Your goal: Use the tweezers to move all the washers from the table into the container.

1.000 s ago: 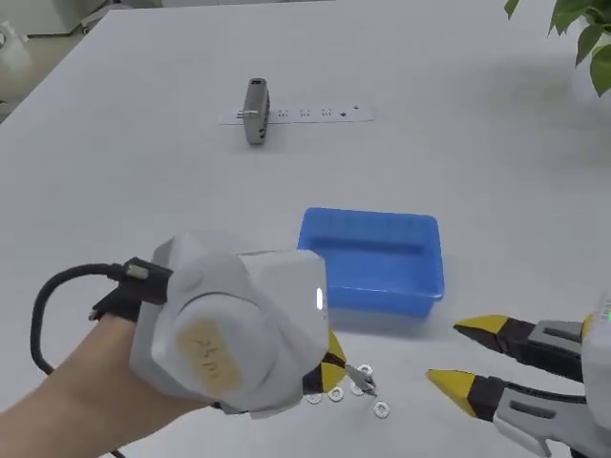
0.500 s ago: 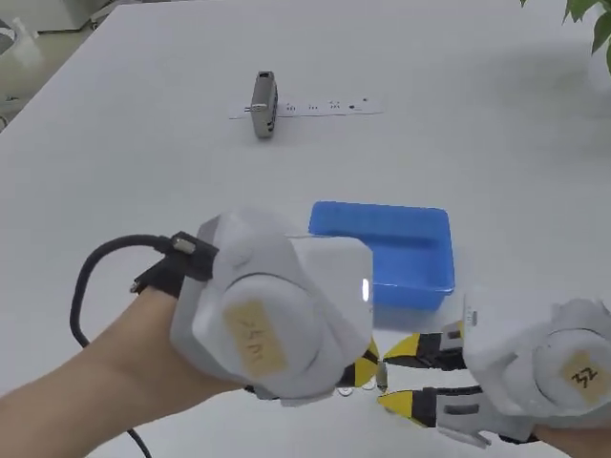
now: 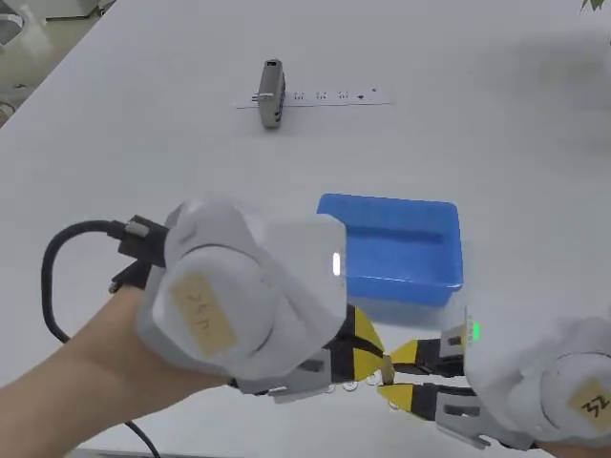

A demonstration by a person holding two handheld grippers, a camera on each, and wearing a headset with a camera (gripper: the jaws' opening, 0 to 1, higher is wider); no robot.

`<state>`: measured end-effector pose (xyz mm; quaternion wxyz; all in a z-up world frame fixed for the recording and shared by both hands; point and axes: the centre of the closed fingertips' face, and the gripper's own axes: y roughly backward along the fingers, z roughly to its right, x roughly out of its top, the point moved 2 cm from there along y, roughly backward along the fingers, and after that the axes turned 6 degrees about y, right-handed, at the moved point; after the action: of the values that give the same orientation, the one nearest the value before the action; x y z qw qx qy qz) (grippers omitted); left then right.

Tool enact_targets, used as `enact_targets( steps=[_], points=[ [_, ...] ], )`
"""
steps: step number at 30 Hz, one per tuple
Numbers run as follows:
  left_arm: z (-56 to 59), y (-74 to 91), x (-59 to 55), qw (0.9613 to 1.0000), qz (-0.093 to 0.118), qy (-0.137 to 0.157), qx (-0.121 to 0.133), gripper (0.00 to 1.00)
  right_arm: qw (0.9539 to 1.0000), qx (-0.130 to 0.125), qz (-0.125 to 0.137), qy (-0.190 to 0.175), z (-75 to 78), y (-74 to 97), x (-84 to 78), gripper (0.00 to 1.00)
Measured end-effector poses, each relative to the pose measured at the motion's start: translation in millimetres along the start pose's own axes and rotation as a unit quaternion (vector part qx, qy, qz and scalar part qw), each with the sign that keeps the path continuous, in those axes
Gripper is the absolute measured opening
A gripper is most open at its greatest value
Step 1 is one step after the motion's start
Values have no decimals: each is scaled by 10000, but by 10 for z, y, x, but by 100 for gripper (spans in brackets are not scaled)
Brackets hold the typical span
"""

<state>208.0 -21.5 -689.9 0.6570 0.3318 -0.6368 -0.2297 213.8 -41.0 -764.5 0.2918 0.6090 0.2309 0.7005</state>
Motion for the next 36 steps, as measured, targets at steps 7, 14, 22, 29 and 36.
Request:
enact_targets(
  steps=[7, 14, 22, 29, 36],
  points=[
    [15, -85, -41, 9998, -174, -89, -51, 0, 9999, 35, -52, -121, -15, -38, -77, 7],
    [8, -137, -41, 9996, -234, -72, -121, 0, 9996, 40, -98, -248, -20, -61, -136, 7],
    [2, -188, 18, 9997, -192, -43, -168, 0, 9996, 86, -1, -261, -5, 3, -40, 6],
    [-30, -235, -9, 9967, 184, 770, -153, 13, 9992, 15, -35, -405, 43, -2, -95, 3],
    [-50, -32, -77, 9702, 1189, 2098, 234, 35, 9815, -142, 506, -1843, 170, 28, -144, 3]
  ],
)
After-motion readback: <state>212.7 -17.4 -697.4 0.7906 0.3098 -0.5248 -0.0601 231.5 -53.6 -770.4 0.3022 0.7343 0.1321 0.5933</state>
